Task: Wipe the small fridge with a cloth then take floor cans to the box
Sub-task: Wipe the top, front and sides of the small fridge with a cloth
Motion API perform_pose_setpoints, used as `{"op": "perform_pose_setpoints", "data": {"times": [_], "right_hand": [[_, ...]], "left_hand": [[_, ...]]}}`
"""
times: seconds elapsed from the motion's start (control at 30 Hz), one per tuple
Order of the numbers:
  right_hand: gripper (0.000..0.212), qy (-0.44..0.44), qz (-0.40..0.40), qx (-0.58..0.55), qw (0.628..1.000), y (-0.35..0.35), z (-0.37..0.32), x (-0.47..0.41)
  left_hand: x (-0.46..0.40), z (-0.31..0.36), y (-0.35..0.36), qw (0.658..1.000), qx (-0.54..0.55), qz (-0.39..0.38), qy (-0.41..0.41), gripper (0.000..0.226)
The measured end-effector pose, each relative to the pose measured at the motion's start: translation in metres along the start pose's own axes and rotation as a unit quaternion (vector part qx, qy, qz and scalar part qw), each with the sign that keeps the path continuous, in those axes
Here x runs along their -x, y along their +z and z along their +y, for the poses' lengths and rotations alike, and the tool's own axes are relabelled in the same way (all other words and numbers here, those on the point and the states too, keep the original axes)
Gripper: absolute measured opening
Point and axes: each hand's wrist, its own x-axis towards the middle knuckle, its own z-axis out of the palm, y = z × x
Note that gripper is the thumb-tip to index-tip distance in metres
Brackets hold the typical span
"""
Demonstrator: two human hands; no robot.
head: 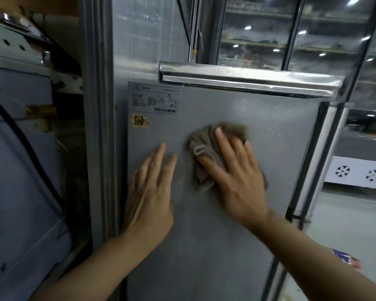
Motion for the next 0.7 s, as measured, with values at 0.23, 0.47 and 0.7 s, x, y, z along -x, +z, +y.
{"op": "perform_pose_setpoints", "data": {"times": [0.23, 0.47, 0.7], "right_hand": [[0.044, -0.193, -0.145, 0.015, 0.97, -0.002, -0.004, 0.081], [0.042, 0.026, 0.055, 0.061, 0.996, -0.035, 0.062, 0.024], [0.056, 0.025, -0.102, 0.068, 0.992, -0.007, 0.003, 0.152]], "left_hand": [[0.001, 0.011, -0.001, 0.999, -0.043, -0.025, -0.003, 0.089], [0.003, 0.032, 0.018, 0.996, -0.061, -0.034, 0.054, 0.095], [0.008, 0.045, 0.036, 0.997, -0.07, -0.011, 0.035, 0.094]]}}
